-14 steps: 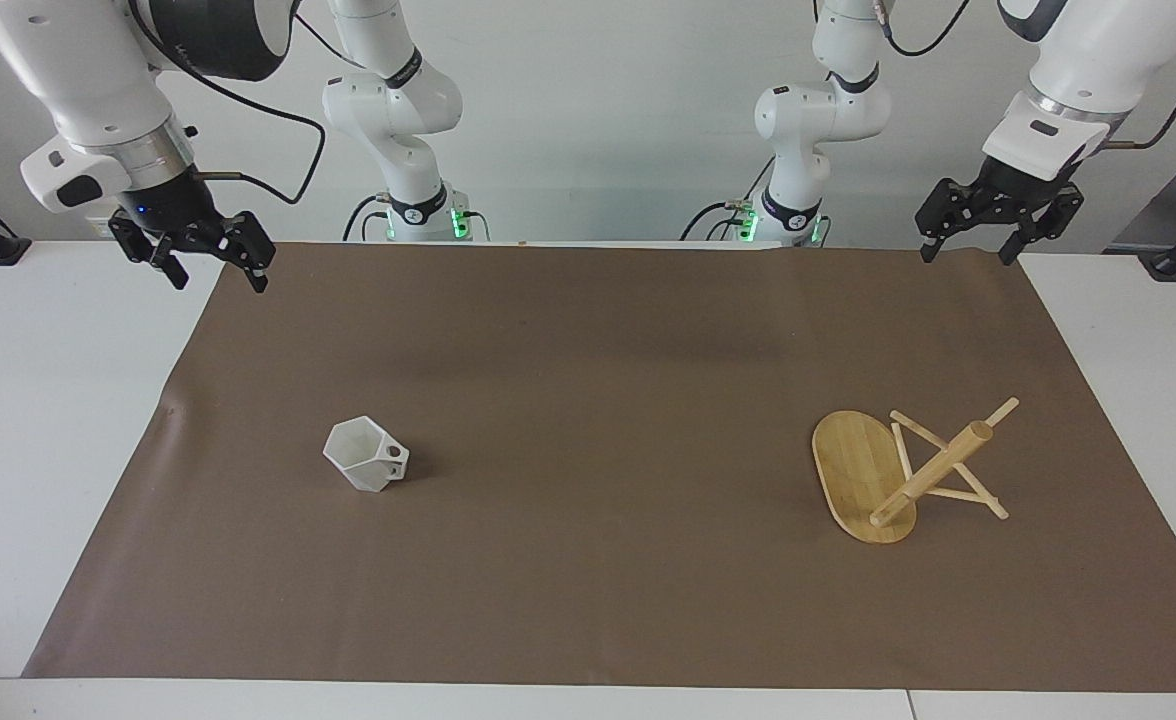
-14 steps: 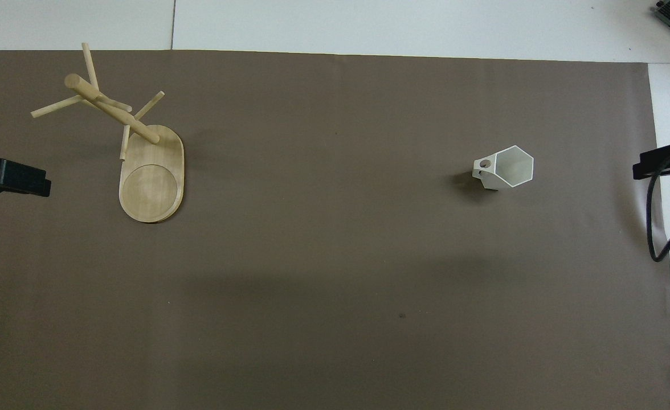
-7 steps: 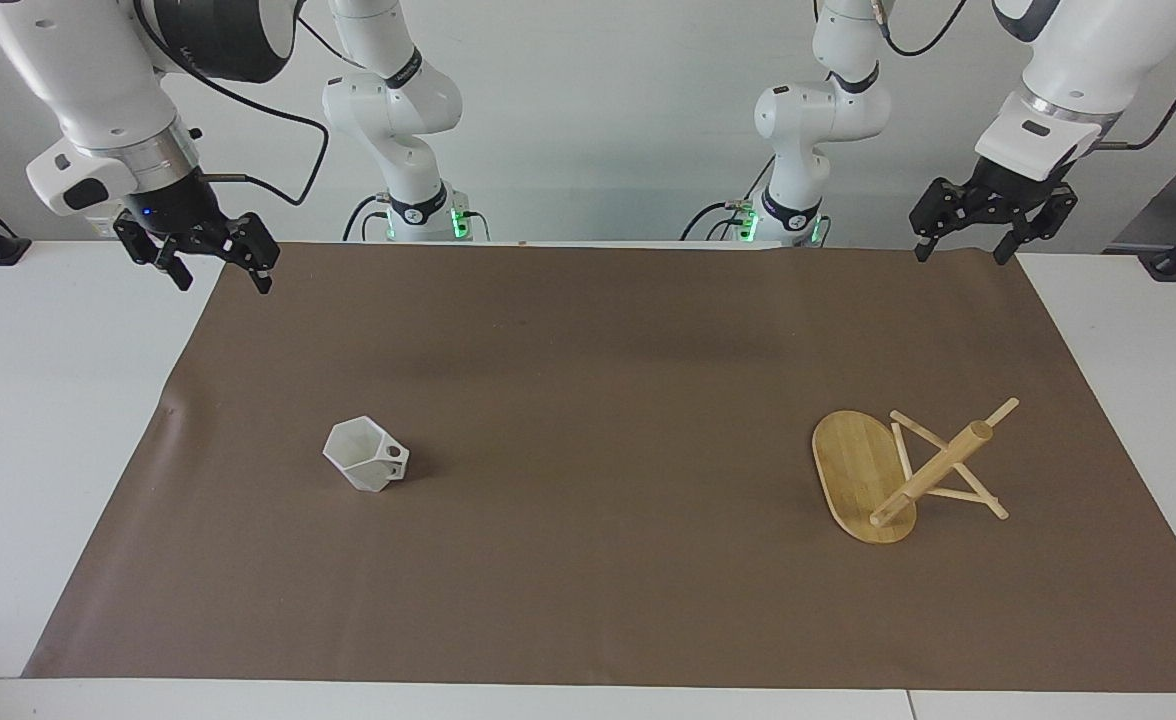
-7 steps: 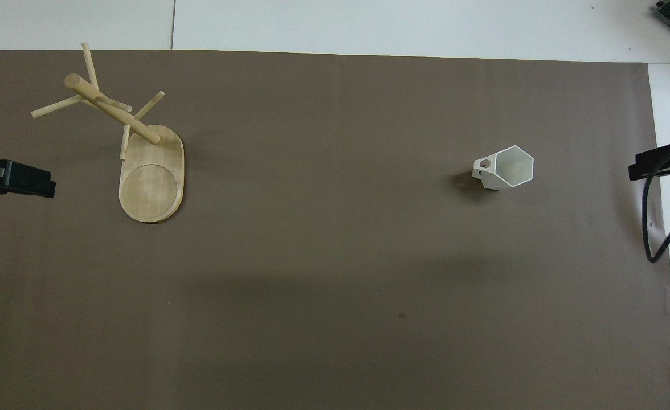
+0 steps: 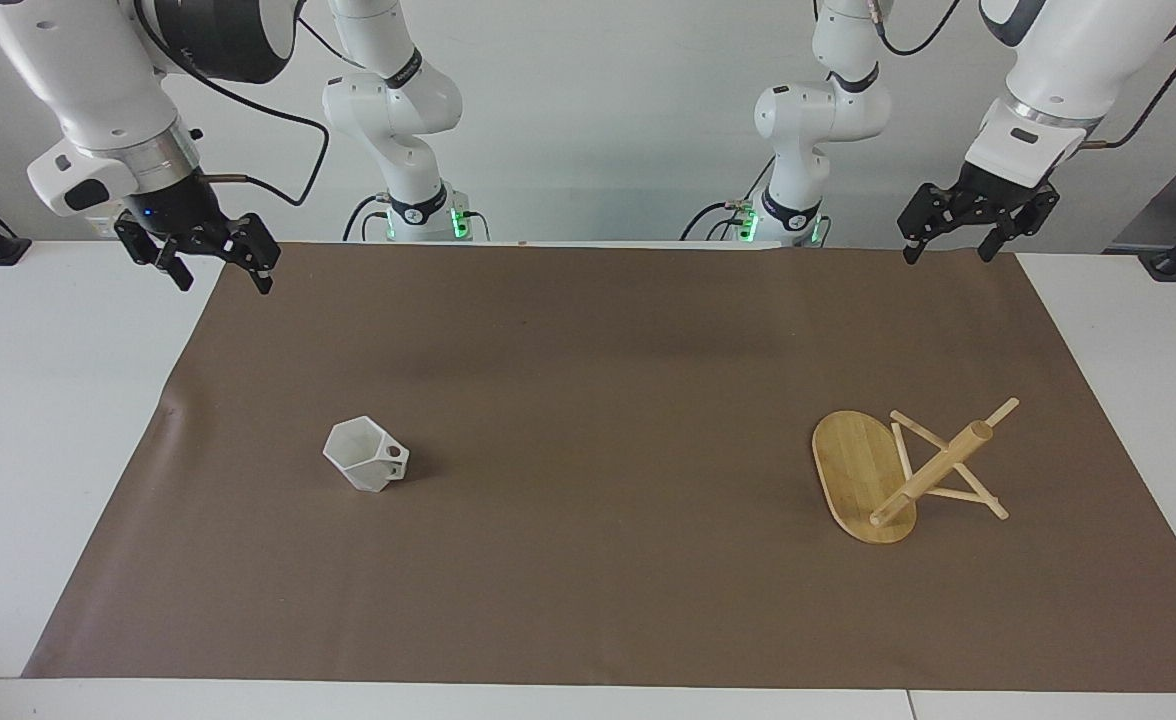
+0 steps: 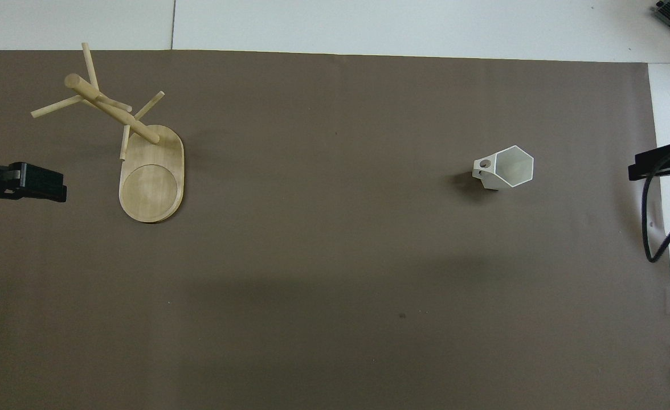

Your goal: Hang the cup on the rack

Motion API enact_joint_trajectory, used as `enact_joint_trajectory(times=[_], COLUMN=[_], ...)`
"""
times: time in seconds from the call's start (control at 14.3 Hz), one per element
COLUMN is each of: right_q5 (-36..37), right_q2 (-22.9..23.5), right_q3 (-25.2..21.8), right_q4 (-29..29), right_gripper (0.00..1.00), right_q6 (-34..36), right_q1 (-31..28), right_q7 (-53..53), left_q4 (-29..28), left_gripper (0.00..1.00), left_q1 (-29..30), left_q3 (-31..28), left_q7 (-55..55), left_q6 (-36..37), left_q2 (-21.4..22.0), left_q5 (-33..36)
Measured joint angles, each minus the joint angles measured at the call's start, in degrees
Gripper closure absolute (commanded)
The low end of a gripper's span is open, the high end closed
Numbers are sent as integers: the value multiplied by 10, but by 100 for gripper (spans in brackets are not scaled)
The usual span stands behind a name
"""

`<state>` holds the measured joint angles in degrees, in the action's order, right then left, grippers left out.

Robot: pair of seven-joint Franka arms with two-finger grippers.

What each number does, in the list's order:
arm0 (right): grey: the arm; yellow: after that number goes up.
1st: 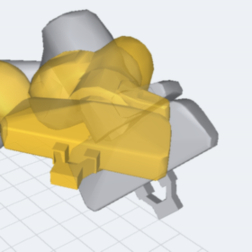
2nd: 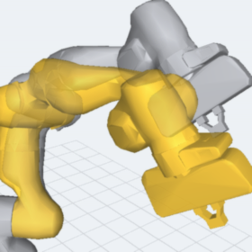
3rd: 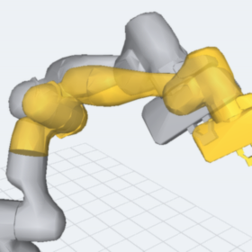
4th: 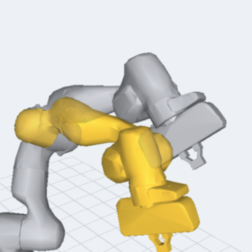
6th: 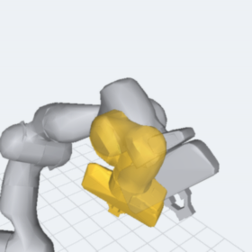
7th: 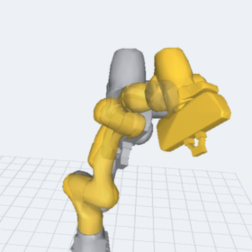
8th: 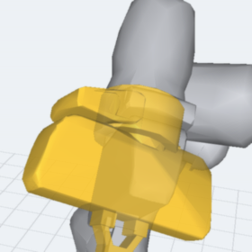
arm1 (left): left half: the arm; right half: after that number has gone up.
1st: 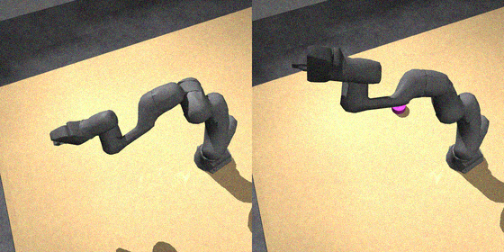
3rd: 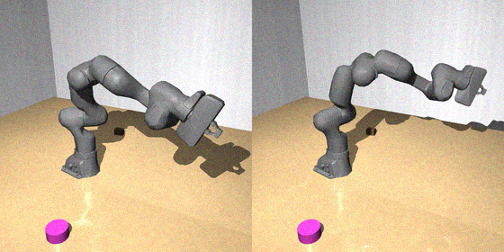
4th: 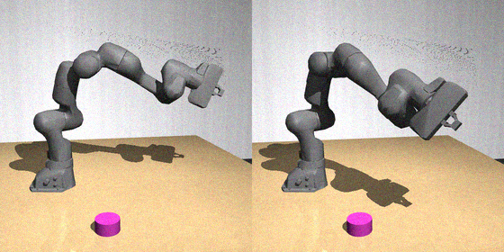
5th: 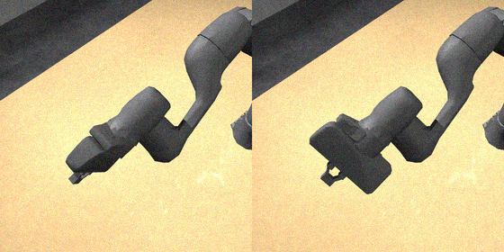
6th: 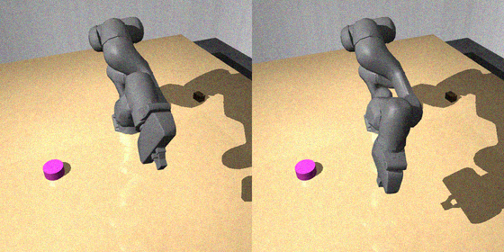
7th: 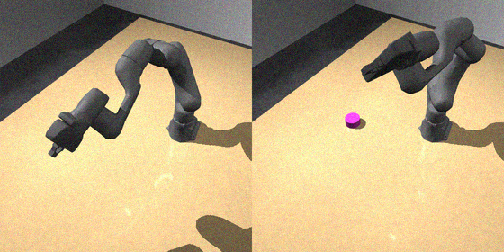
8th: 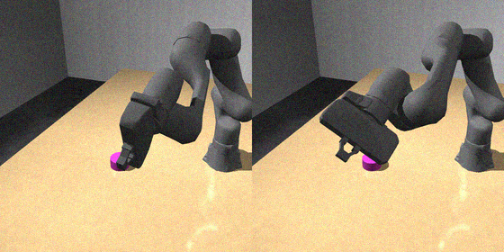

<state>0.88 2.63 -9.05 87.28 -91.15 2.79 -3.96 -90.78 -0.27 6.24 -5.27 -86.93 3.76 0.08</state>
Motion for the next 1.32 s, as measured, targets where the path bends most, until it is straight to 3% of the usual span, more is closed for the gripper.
enact_joint_trajectory(times=[0.98, 1.32], right_q5=[0, 0], right_q2=[1, 1], right_q3=[-16, -13], right_q4=[6, 66], right_gripper=[0, 0], right_q6=[-27, -123], right_q1=[-1, 0], right_q7=[0, 0], left_q4=[-27, -33], left_gripper=[0, 0], left_q1=[0, 0], left_q3=[-4, -5], left_q7=[-3, -4], left_q6=[-10, -12], left_q2=[16, 16], left_q5=[-2, -2])
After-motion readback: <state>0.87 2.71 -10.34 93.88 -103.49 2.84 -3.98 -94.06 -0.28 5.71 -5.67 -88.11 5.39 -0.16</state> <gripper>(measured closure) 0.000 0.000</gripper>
